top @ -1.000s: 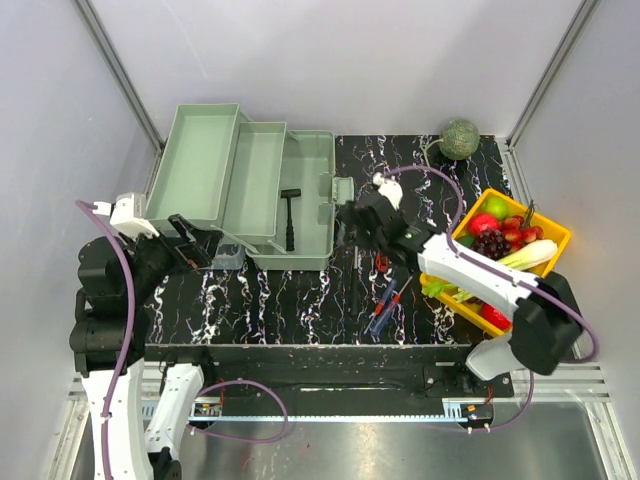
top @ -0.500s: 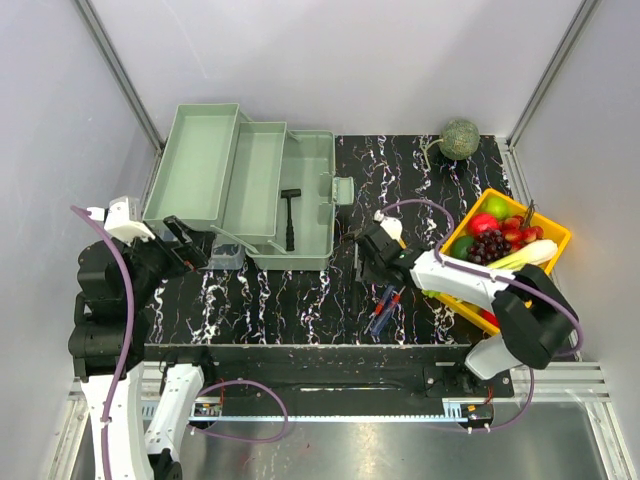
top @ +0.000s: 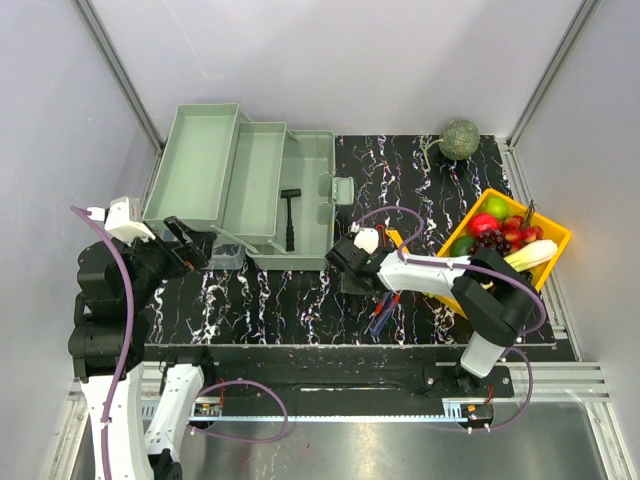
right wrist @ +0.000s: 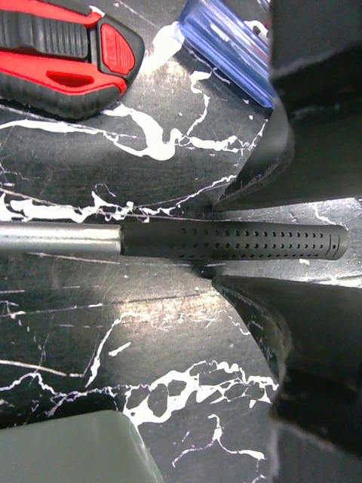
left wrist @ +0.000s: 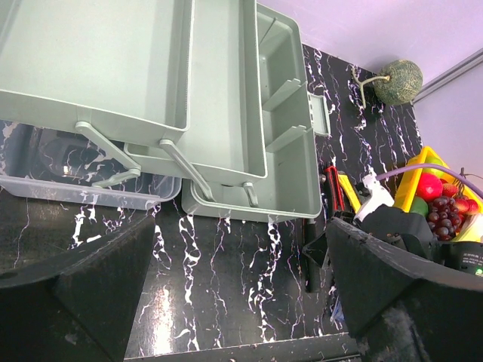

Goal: Pack the tool kit

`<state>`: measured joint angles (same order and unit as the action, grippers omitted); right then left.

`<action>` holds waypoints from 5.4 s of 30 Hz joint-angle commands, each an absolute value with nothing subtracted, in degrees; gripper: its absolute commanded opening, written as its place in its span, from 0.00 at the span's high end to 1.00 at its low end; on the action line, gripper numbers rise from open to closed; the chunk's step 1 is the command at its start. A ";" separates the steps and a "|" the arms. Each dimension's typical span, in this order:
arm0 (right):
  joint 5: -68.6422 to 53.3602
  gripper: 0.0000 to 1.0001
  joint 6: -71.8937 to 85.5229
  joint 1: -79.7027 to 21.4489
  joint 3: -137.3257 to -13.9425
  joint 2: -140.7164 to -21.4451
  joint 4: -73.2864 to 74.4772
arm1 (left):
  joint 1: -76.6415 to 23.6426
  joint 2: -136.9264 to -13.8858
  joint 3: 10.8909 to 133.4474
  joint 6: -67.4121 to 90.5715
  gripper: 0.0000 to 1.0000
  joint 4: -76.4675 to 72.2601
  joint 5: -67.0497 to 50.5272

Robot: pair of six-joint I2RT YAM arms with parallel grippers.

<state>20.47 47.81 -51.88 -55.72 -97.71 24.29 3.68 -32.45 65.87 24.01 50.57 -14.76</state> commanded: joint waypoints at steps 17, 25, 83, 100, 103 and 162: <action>23.74 1.00 49.67 -53.44 -55.82 -95.90 25.15 | 3.52 -32.78 64.25 26.54 0.01 45.09 -23.28; 20.74 1.00 47.11 -53.35 -48.26 -85.71 13.98 | 3.52 -32.96 63.90 27.25 0.01 44.38 -24.96; 15.56 1.00 29.96 -47.11 -94.48 -108.62 16.35 | 3.52 -32.43 68.91 27.77 0.01 45.35 -31.38; 11.16 1.00 31.81 -43.16 -95.27 -118.47 10.19 | 3.51 -32.52 67.94 27.07 0.01 45.26 -31.03; 11.69 1.00 31.90 -42.80 -97.55 -121.02 11.59 | 3.43 -32.61 67.85 27.07 0.01 45.18 -31.20; 20.22 0.44 59.41 -42.80 -44.21 -71.36 41.13 | -3.33 -41.91 59.94 30.67 0.05 34.63 -26.90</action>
<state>22.15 55.00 -42.96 -45.12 -67.94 39.40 -2.00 -37.50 59.53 30.04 39.75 -33.06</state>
